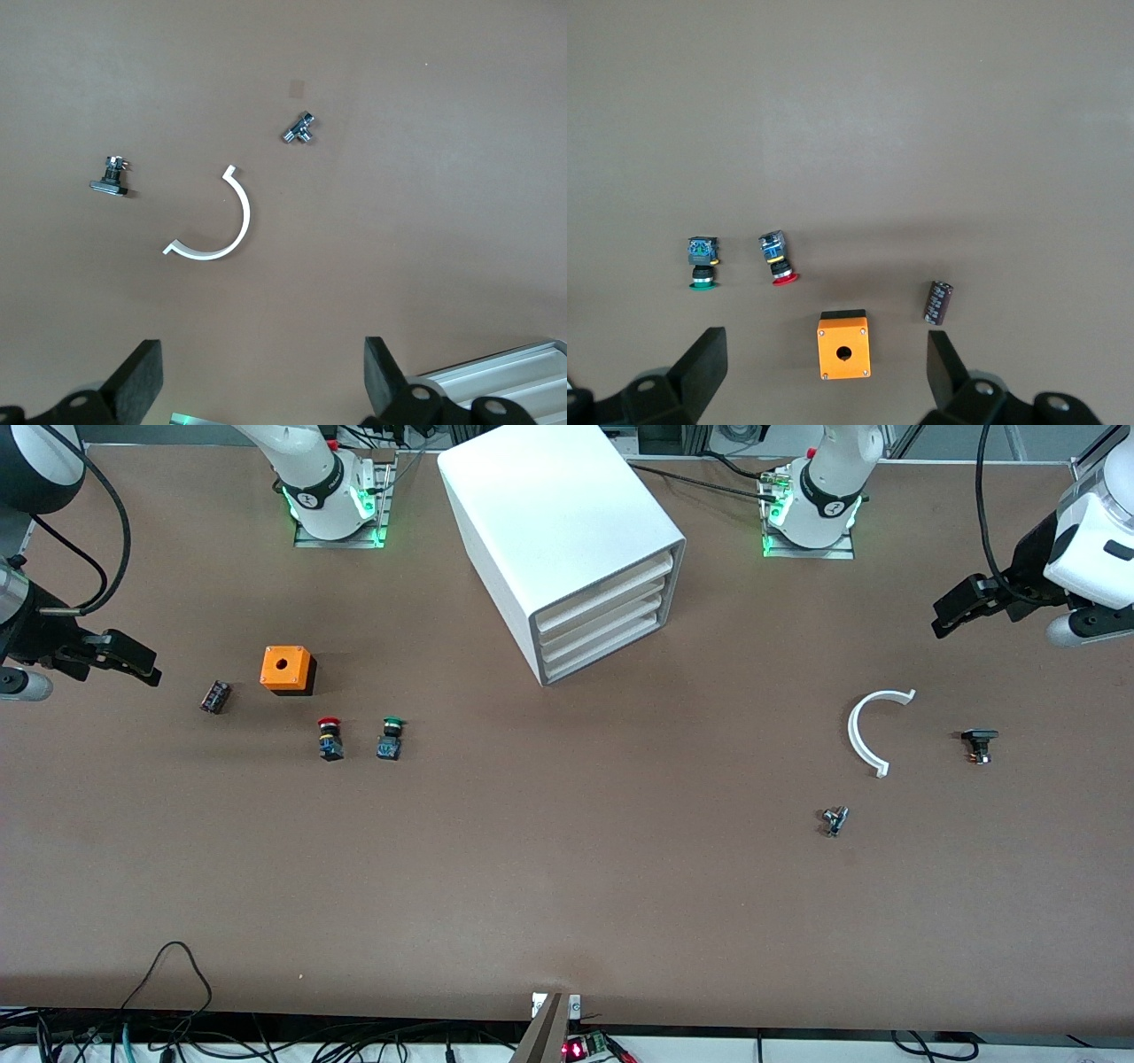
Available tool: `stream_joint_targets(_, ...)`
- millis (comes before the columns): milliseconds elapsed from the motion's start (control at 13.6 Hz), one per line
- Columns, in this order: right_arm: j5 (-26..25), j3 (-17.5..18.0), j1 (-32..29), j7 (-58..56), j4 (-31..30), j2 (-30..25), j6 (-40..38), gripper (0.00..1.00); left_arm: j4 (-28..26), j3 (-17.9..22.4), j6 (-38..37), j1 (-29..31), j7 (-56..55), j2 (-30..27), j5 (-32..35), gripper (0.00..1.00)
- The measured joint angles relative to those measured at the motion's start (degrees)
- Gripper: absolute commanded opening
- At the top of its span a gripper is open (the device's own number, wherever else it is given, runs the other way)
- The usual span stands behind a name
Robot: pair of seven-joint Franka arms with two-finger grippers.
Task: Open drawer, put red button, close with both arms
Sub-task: 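Reach the right gripper to the red button while the left gripper reaches the drawer, then grasp the red button and drawer handle with the right and left grippers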
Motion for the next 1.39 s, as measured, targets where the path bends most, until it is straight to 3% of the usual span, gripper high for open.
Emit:
stream_joint_targets(660, 0.0, 0.02, 0.76, 0.0, -0.03, 1.9, -0.23, 1.0, 0.13, -0.33, -0.56, -0.5, 0.09, 1.13, 0.0, 1.0)
stream_joint_targets(880, 0.0, 0.08, 1.3, 0.0, -0.05, 4.55, 1.78, 1.0, 0.1, -3.01, -2.94, -0.65, 0.19, 2.89, 0.0, 1.0)
stream_joint_targets(1173, 0.0, 0.14, 2.74, 0.0, -0.2, 9.88, 4.22, 1.0, -1.36, -7.58, -4.63, -1.14, 1.15, 8.59, -1.3, 1.0)
stream_joint_targets(1393, 0.03, 0.76, 3.59, 0.0, -0.64, 14.51, 6.96, 1.0, -3.45, -7.54, -4.45, -1.09, 7.49, 14.9, -9.94, 1.0)
